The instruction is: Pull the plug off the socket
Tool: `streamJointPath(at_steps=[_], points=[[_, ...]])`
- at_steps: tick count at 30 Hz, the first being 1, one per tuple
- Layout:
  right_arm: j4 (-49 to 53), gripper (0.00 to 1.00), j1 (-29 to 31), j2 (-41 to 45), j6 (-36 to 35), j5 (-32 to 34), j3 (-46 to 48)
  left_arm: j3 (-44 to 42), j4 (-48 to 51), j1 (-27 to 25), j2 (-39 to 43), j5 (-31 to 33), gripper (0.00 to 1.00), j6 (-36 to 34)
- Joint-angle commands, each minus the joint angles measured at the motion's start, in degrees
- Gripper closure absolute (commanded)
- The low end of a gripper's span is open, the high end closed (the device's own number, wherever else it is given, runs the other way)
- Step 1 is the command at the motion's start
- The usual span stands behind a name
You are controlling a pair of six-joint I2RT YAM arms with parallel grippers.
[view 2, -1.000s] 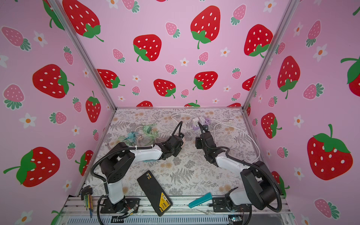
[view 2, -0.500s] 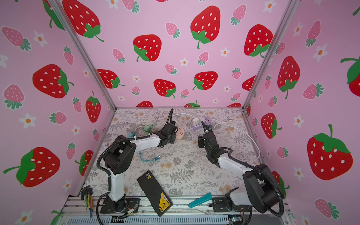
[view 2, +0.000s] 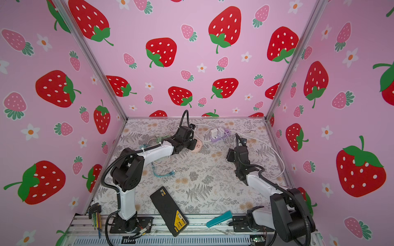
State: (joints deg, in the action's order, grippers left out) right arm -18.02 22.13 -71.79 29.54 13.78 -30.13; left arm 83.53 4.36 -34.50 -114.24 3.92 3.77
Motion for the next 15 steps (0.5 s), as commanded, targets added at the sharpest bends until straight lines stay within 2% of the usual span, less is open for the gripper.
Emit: streamJointPath(at_steps=[1, 2, 5, 8, 15], points=[[-1.32, 0.36, -0.42, 1.23, 1.64, -0.28, 0.86, 5.95, -2.41, -0.13, -1.81, -11.28, 0.43, -3.52], [-1.32, 0.36, -0.42, 1.20, 1.64, -0.26, 0.86, 7.58, -1.96, -0.13, -2.85, -14.12, 0.43, -3.72], [-1.36, 0.36, -0.42, 1.13, 1.60, -0.34, 0.79, 11.44, -1.46, -0.13, -5.43, -17.30, 0.42, -4.49], [-1.41, 0.36, -0.42, 1.02, 1.61, -0.69, 0.74, 16.15, -0.59, -0.21, -8.61, -17.82, 0.39, -7.09], [-0.97, 0.36, -0.42, -0.72, 1.14, -2.21, -0.37, 34.82, 9.50, 0.30, -19.39, -17.22, 0.37, -12.50]])
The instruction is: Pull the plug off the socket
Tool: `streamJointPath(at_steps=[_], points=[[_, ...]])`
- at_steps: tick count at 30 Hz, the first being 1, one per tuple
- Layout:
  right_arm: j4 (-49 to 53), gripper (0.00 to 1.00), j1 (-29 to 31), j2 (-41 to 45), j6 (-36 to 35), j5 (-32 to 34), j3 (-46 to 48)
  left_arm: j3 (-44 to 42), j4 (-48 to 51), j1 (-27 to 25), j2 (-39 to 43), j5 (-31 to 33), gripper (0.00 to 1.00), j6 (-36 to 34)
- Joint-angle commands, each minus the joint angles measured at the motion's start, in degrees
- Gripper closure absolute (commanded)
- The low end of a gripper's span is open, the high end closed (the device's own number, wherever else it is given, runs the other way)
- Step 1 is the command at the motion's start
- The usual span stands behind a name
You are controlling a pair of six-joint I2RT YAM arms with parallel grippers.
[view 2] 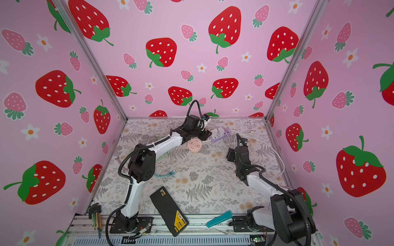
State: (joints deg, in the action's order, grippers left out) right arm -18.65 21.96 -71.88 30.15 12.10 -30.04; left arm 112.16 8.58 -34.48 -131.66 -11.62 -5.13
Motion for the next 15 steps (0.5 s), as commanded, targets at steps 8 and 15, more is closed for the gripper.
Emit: streamJointPath(at_steps=[8, 15], points=[[-0.73, 0.36, -0.25, -0.54, 0.34, -0.39, -0.33, 16.60, 8.34, 0.33, -10.37, -4.10, 0.32, -4.44], [-0.96, 0.36, -0.25, -1.42, 0.39, -1.05, -0.48, 27.02, 13.60, 0.38, -16.97, -6.38, 0.33, -1.39]])
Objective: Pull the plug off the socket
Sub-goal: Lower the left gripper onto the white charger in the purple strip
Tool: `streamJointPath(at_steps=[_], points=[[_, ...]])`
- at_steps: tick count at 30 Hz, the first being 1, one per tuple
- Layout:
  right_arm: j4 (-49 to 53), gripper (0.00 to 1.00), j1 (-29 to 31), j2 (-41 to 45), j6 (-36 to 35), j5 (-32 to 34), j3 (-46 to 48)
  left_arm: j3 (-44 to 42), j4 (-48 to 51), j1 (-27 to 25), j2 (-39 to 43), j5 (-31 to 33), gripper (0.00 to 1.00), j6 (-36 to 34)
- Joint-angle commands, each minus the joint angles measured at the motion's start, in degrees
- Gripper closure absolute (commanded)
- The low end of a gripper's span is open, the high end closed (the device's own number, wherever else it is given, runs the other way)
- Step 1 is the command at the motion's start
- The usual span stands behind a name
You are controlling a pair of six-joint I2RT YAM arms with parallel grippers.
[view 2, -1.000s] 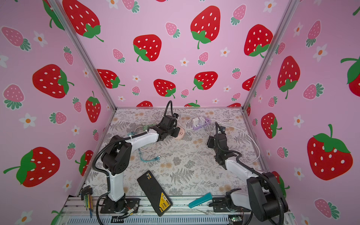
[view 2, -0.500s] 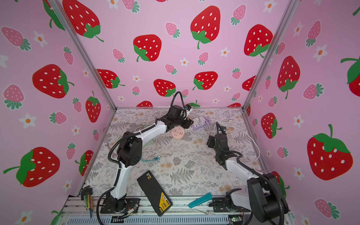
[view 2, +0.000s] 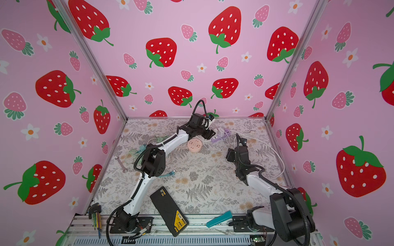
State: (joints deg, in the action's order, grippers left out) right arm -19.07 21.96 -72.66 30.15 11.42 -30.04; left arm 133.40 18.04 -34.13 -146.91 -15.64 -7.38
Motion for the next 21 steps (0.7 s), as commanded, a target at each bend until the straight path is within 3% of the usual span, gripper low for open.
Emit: streamJointPath(at_steps=[1, 11, 15, 21], points=[[-0.53, 0.36, -0.25, -0.85, 0.57, -0.35, -0.53, 8.01, 5.60, 0.03, -2.87, -2.59, 0.34, 1.53], [-0.42, 0.36, -0.25, -1.97, 0.52, -1.08, -1.03, 9.78, 4.95, -0.26, -5.59, -2.11, 0.51, 4.04], [-0.27, 0.36, -0.25, -2.81, 0.46, -1.42, -1.35, 9.88, 4.14, -0.32, -5.67, -2.42, 0.63, 4.21], [-0.05, 0.36, -0.25, -2.79, 0.43, -1.20, -1.48, 9.86, 3.84, -0.42, -5.75, -4.61, 0.68, 3.36]])
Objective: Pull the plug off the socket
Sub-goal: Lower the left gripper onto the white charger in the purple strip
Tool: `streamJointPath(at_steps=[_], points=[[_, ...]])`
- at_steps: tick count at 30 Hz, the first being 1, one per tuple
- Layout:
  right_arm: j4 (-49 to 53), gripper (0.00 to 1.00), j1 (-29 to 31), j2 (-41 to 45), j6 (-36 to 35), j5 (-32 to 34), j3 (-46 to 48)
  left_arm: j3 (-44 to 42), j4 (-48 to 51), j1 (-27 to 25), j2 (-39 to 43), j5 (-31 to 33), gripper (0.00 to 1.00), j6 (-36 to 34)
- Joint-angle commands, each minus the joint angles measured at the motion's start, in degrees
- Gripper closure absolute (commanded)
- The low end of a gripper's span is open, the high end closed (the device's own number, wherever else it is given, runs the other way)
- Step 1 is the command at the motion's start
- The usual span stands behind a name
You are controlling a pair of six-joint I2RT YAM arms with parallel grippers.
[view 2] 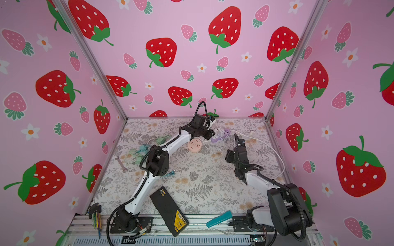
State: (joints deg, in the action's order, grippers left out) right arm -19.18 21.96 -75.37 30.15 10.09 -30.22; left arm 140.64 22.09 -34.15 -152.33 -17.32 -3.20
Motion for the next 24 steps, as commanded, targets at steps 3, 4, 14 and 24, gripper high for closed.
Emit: streamJointPath(at_steps=[3, 4, 14, 24], points=[[0.11, 0.36, -0.25, 0.48, 0.43, 0.68, -1.11, 2.80, -0.05, -0.39, -0.29, -3.39, 0.72, -1.13], [0.14, 0.36, -0.25, 0.77, 0.42, 1.00, -1.04, 2.81, 0.06, -0.43, -0.18, -3.49, 0.73, -1.19], [-1.05, 0.36, -1.29, 4.49, 1.74, 1.48, 1.26, -0.63, 1.67, -2.66, 2.28, -1.89, 0.79, -3.25], [-2.67, 0.35, -3.09, 7.30, 4.01, 1.24, 3.79, -13.88, -0.71, -6.22, 10.42, 1.57, 0.83, -5.04]])
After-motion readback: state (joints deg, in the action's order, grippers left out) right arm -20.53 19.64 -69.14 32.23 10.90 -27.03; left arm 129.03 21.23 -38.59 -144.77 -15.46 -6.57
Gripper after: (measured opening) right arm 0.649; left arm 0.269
